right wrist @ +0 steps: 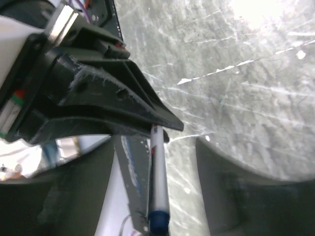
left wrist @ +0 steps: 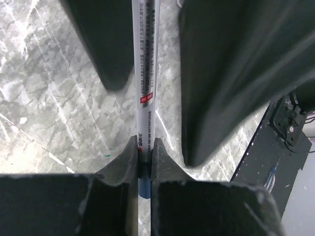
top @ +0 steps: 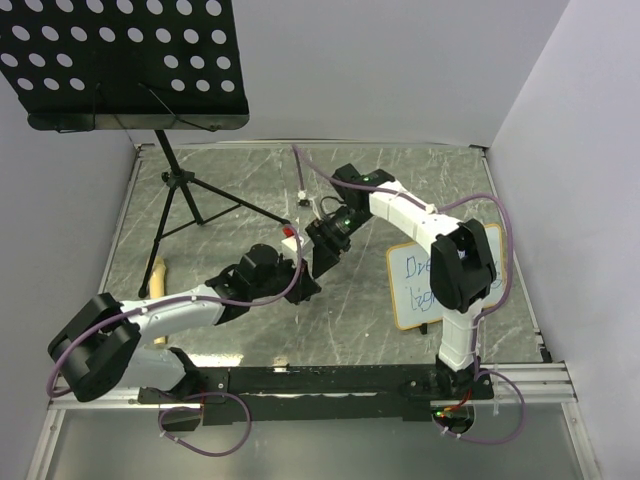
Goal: Write a sentence on the whiteboard
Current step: Pass from the right arm to the left, then put down the whiteboard marker at the center of the board, then reset both arms
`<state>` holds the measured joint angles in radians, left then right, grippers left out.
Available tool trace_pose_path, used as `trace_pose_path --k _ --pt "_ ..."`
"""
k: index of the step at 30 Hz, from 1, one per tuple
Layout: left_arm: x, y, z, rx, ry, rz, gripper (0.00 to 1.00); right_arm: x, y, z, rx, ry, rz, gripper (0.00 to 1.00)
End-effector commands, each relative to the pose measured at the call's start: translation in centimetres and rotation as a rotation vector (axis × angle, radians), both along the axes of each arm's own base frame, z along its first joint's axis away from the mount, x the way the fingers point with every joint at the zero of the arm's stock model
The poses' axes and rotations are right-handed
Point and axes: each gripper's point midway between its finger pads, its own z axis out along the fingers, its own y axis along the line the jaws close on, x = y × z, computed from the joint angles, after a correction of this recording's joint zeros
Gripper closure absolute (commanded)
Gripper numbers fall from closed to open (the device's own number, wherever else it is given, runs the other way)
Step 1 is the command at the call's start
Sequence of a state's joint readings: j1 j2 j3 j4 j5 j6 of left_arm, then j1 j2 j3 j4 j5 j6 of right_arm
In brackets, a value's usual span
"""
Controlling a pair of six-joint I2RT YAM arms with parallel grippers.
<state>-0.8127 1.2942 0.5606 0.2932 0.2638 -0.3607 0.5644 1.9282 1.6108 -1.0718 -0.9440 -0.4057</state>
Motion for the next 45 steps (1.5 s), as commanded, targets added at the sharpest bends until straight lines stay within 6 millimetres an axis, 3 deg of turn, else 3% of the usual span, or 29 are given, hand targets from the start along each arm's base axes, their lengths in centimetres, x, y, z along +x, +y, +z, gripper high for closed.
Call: trace_pose_path --k 1,4,5,6,8,9,10,12,14,15,16,19,25,29,32,33,35,37,38,39,40,41,42,43,44,45 --pt "0.7 0.6 0.4 -0.024 -0.004 0.060 0.99 4.3 -1.8 4.3 0.048 -0.136 -0.092 0.15" --pt "1.8 2.4 -1.1 0.001 0.046 0.168 0.99 8.0 -4.7 8.7 0.070 -0.281 -0.204 0.04" --pt "2.3 2.8 -1.5 0.004 0.072 0.209 0.98 8.6 -5.6 11.4 0.099 -0.357 -0.231 0.00" --pt "2.9 3.3 -1.7 0.013 0.086 0.244 0.98 9.0 -6.3 12.6 0.109 -0.398 -0.252 0.00" --pt "4.1 5.0 -3.4 0.074 0.155 0.332 0.96 8.8 -8.3 15.3 0.127 -0.511 -0.296 0.00" --pt "5.2 4.9 -2.8 0.079 0.158 0.358 0.95 9.2 -8.8 16.3 0.135 -0.579 -0.314 0.00" --pt "5.1 6.0 -4.9 0.161 0.226 0.384 0.94 9.0 -9.2 16.8 0.133 -0.623 -0.324 0.00" --pt "6.7 6.0 -4.7 0.210 0.227 0.414 0.93 8.0 -10.3 18.1 0.131 -0.725 -0.358 0.00" --pt "6.1 7.0 -7.1 0.334 0.299 0.419 0.91 6.5 -11.1 18.8 0.145 -0.766 -0.375 0.00" --pt "7.1 6.6 -6.4 0.344 0.291 0.428 0.91 6.2 -11.7 19.0 0.146 -0.773 -0.393 0.00" --pt "7.1 6.8 -7.7 0.392 0.319 0.430 0.87 5.8 -11.9 19.3 0.157 -0.782 -0.398 0.00" --pt "7.0 7.0 -8.8 0.467 0.373 0.421 0.80 4.6 -13.0 19.6 0.172 -0.787 -0.422 0.00" --pt "7.9 7.4 -9.5 0.532 0.371 0.442 0.64 2.6 -14.4 19.6 0.181 -0.807 -0.452 0.00" --pt "8.4 7.3 -9.3 0.533 0.365 0.450 0.62 1.9 -15.3 19.5 0.178 -0.808 -0.477 0.00" --pt "8.8 7.1 -7.1 0.478 0.316 0.469 0.58 1.5 -16.0 19.8 0.179 -0.823 -0.499 0.00" --pt "9.2 7.0 -4.7 0.422 0.271 0.481 0.55 1.4 -16.3 19.9 0.174 -0.826 -0.509 0.00" --pt "9.2 6.9 -2.5 0.348 0.223 0.489 0.41 1.1 -16.7 20.4 0.174 -0.845 -0.525 0.00" --pt "9.3 6.2 2.4 0.200 0.120 0.473 0.31 0.9 -17.0 20.9 0.175 -0.866 -0.543 0.00" --pt "8.4 6.2 2.9 0.161 0.111 0.447 0.29 0.8 -17.2 21.0 0.177 -0.860 -0.561 0.00" --pt "8.0 6.6 6.2 0.074 0.040 0.453 0.27 1.0 -17.2 21.3 0.182 -0.860 -0.577 0.00" --pt "7.4 6.6 7.6 0.005 0.018 0.444 0.20 1.0 -17.4 20.9 0.178 -0.839 -0.599 0.00" --pt "6.7 6.9 7.9 -0.053 -0.003 0.441 0.14 1.1 -17.4 20.8 0.179 -0.805 -0.635 0.00" --pt "5.7 7.6 11.3 -0.171 -0.069 0.440 0.05 1.6 -18.0 20.5 0.162 -0.794 -0.675 0.00" --pt "4.9 7.7 12.3 -0.252 -0.058 0.437 0.01 1.8 -18.3 20.6 0.163 -0.806 -0.701 0.00" --pt "4.1 8.0 12.2 -0.305 -0.060 0.428 0.01 2.0 -18.6 20.7 0.161 -0.796 -0.747 0.00" --pt "2.7 8.3 14.5 -0.404 -0.050 0.402 0.01 2.1 -19.8 20.8 0.139 -0.824 -0.812 0.00"
